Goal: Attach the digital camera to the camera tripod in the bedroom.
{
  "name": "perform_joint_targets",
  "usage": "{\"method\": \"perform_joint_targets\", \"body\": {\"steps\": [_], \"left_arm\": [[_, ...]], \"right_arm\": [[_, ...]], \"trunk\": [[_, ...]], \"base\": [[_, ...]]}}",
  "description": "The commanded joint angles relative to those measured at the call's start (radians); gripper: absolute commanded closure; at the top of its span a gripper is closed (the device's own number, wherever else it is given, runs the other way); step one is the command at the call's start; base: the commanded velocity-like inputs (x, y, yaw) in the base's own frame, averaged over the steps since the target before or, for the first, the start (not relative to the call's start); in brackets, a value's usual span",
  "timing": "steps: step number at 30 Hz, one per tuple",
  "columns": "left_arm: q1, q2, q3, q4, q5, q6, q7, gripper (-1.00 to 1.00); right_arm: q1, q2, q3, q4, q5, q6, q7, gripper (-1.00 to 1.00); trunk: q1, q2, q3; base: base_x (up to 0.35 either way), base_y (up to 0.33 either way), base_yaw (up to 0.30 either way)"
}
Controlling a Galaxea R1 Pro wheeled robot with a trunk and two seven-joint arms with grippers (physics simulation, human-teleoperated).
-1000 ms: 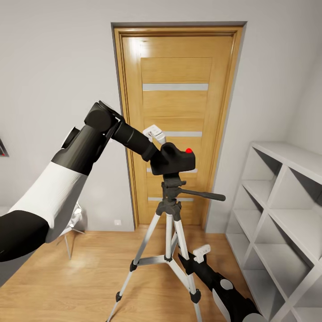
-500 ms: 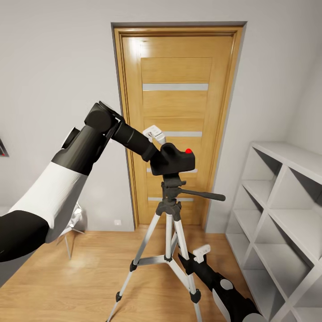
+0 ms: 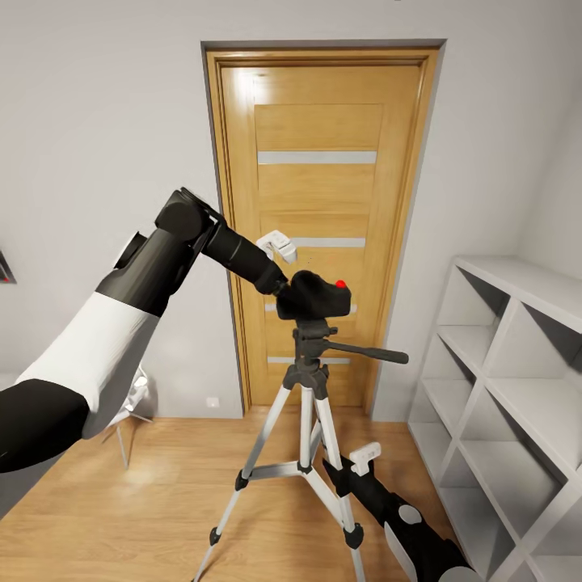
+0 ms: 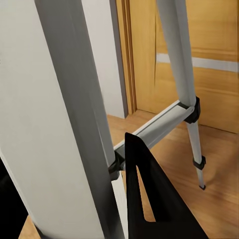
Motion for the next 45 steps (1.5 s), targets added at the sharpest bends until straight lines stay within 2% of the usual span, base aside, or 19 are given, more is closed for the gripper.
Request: {"method": "perform_joint_targets", "body": {"steps": [1, 18, 35, 45], "left_arm": [[0.001, 0.0, -0.002, 0.001, 0.001, 0.01, -0.011, -1.0], [0.001, 0.004, 0.0, 0.003, 0.001, 0.01, -0.011, -1.0], [0.001, 0.057, -0.008, -0.007, 0.003, 0.01, -0.011, -1.0], [0.001, 0.106, -0.009, -0.007, 0.007, 0.01, -0.011, -1.0]], "right_arm": [[-0.002, 0.0, 0.006, -0.001, -0.002, -0.004, -0.001, 1.0], [-0.002, -0.001, 0.005, -0.001, -0.002, -0.004, -0.001, 1.0], [-0.002, -0.001, 0.005, -0.001, -0.002, -0.004, -0.001, 1.0], [-0.002, -0.001, 0.004, -0.001, -0.002, -0.003, -0.001, 1.0]], "trunk": [[0.001, -0.002, -0.002], [0.001, -0.002, -0.002], [0.001, -0.002, -0.002], [0.001, -0.002, -0.002]], "base": [[0.0, 0.0, 0.0], [0.0, 0.0, 0.0], [0.0, 0.0, 0.0], [0.0, 0.0, 0.0]]}}
